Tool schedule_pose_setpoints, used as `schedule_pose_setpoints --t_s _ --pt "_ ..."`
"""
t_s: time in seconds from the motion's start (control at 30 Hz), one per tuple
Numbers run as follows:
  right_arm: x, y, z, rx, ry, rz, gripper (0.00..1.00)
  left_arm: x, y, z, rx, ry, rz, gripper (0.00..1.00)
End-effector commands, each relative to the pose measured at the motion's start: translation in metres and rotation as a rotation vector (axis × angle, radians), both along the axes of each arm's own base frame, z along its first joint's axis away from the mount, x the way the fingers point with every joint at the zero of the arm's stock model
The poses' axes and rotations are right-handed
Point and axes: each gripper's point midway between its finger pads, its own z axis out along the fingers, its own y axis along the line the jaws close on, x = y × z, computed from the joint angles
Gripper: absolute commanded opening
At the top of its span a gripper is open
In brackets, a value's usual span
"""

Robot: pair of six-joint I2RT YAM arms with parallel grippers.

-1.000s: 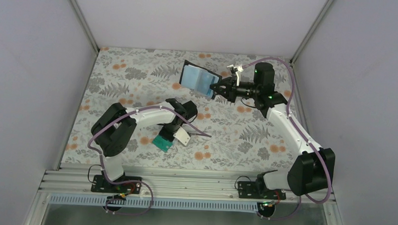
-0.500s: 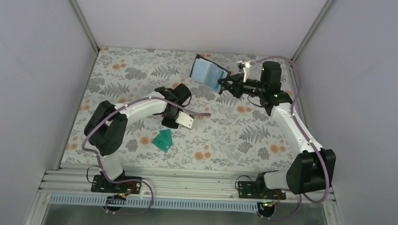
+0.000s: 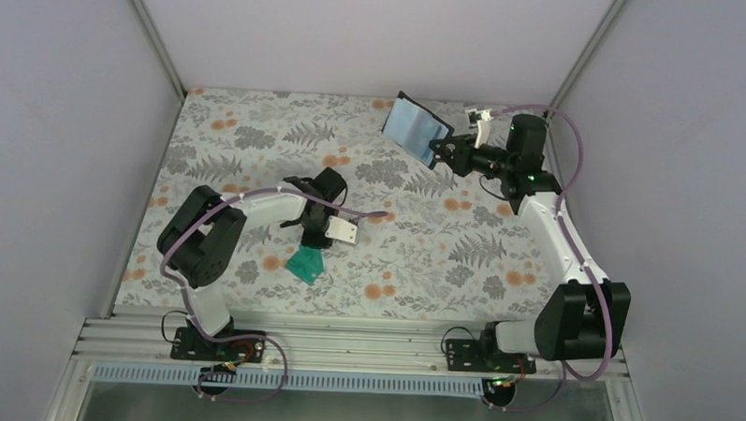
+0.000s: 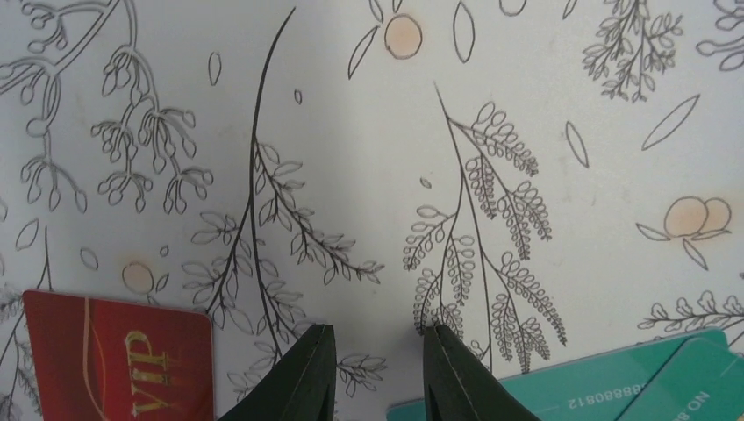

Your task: Take the credit cards out of the card holder

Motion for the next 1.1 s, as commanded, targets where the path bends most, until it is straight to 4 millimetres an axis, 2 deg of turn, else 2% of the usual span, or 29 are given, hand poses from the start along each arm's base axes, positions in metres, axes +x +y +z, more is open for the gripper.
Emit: schedule_pose_setpoints --t_s 0.0,0.1,0.27,0.47,0.53,0.6,0.67,0.77,0.83,0.97,1.03,1.07 --pt "-0.006 -0.002 0.013 0.022 -0.027 0.02 0.04 -0.016 0.045 -0.034 0.096 0.037 0.065 0.27" --pt "-0.006 -0.002 0.016 0.03 -0.035 0.026 0.04 -0.024 0.067 -0.034 0.118 0.066 0.112 0.26" --pt "-0.003 -0.002 0.014 0.033 -0.017 0.04 0.04 -0.04 0.071 -0.03 0.083 0.112 0.165 0.26" --pt "-0.009 0.001 0.016 0.045 -0.021 0.074 0.04 -0.058 0.083 -0.025 0.079 0.135 0.199 0.26" --pt "-0.012 0.004 0.016 0.058 -0.014 0.106 0.04 -0.057 0.082 -0.02 0.065 0.138 0.219 0.26" --pt "-0.014 0.005 0.014 0.066 -0.004 0.119 0.04 -0.046 0.076 -0.009 0.025 0.114 0.244 0.26" --pt "-0.016 0.007 0.014 0.068 0.0 0.129 0.04 -0.03 0.061 0.017 -0.066 0.095 0.266 0.29" --pt "-0.023 0.015 0.015 0.068 0.011 0.176 0.04 0.0 0.037 0.081 -0.248 0.044 0.308 0.36" --pt "-0.03 0.023 0.017 0.069 0.009 0.214 0.04 0.014 0.027 0.131 -0.375 0.015 0.333 0.45" --pt "-0.047 0.047 0.019 0.069 0.0 0.315 0.04 0.033 0.018 0.227 -0.648 -0.055 0.369 0.76" --pt "-0.06 0.061 0.021 0.074 -0.009 0.381 0.04 0.041 0.019 0.26 -0.748 -0.056 0.433 0.93" --pt "-0.066 0.068 0.022 0.071 -0.021 0.408 0.04 0.044 0.021 0.272 -0.79 -0.051 0.468 0.99"
